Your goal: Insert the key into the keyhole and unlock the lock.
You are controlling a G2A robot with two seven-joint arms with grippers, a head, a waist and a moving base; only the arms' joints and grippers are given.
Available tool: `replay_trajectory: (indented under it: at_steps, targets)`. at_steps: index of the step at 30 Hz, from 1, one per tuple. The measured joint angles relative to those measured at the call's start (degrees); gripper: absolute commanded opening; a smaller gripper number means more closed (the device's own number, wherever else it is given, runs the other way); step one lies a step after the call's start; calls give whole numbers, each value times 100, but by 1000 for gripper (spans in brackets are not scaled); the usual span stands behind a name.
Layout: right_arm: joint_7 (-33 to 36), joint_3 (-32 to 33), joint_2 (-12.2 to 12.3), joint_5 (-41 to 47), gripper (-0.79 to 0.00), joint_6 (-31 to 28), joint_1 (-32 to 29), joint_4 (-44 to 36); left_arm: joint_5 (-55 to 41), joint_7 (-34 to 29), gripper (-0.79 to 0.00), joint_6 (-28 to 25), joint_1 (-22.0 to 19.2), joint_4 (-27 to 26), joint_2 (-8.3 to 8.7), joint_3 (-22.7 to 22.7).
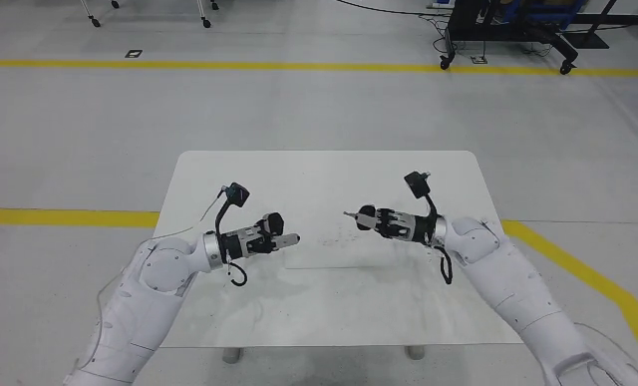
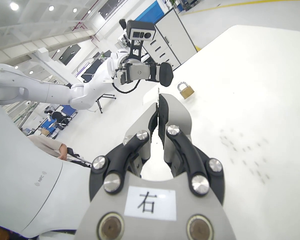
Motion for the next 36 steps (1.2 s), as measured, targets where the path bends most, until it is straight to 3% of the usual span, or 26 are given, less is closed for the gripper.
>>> replay_trajectory:
  at_steps: [4,10,15,19,23,25,29,36]
  targets:
    - [-437,632,140,-145,-785,0,-620,-468,0,0,0,0,0,0,0,0]
    - [-447,654,140,-139,-785,0,-632,-475,25,18,0,13,2,-24,1,2]
    - [-448,654,140,-139,-785,0,-633,-476,753,372,0,271,242,-561,85,-366]
    - [-448,654,140,-139,-785,0,-633,-476,1668,466,0,446,888,-1272,266,-1253]
    - [-448,654,140,-139,-785,0,-633,-476,2770,305,0,886,1856,-2227,409,-2182]
    - [-448,654,140,-139,-785,0,-633,-476,3270,159,0,1152,2200,-2545,435,-2346]
    - [-448,654,140,-139,-785,0,-633,-476,4255,105,0,1699,2512,-2750,425,-2068]
    - [-448,654,140,-139,-785,0,-633,-476,5104,194,-135,2161,1765,-1987,312,-978]
